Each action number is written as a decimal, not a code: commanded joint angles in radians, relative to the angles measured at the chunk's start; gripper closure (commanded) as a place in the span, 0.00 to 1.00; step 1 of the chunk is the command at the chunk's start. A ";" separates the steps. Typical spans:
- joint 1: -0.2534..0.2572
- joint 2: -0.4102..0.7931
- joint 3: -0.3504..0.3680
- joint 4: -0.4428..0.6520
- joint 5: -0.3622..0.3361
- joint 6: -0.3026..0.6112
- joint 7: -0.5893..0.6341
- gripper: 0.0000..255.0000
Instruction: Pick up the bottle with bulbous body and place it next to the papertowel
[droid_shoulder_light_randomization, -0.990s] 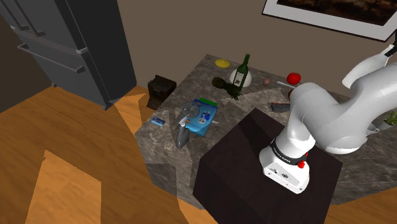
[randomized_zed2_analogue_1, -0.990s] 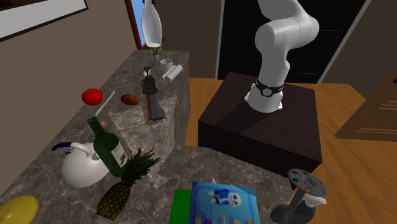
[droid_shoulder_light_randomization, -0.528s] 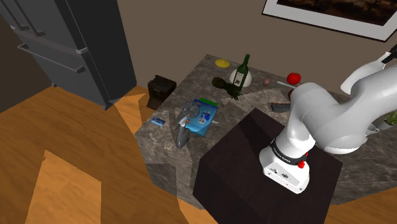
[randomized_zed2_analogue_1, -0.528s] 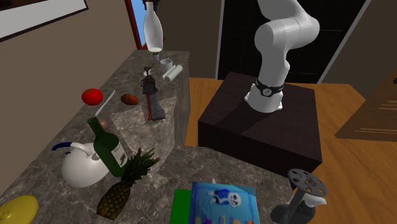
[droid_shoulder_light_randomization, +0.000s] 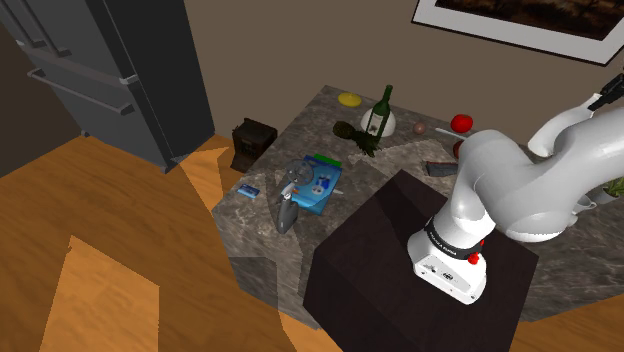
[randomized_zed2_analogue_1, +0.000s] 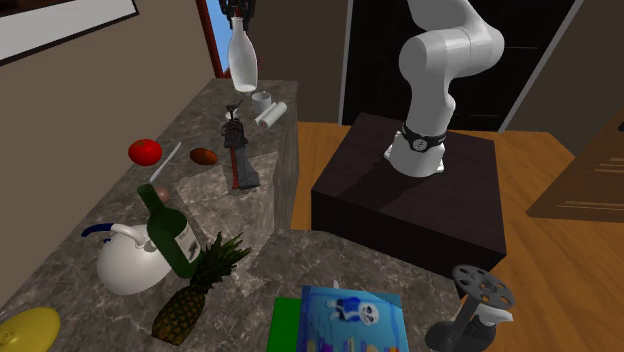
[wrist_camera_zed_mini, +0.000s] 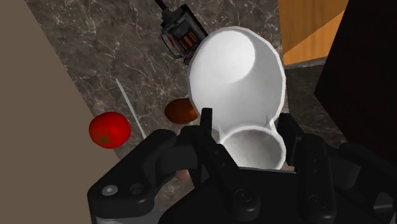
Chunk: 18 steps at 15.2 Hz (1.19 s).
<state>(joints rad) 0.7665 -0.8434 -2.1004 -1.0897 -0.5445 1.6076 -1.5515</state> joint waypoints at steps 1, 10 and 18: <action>-0.018 0.001 0.002 -0.039 -0.001 0.029 0.004 1.00; -0.054 -0.022 -0.009 -0.148 -0.020 0.136 0.018 1.00; -0.067 -0.053 -0.029 -0.216 -0.045 0.219 0.028 1.00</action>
<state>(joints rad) 0.7022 -0.8952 -2.1280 -1.2935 -0.5874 1.8150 -1.5264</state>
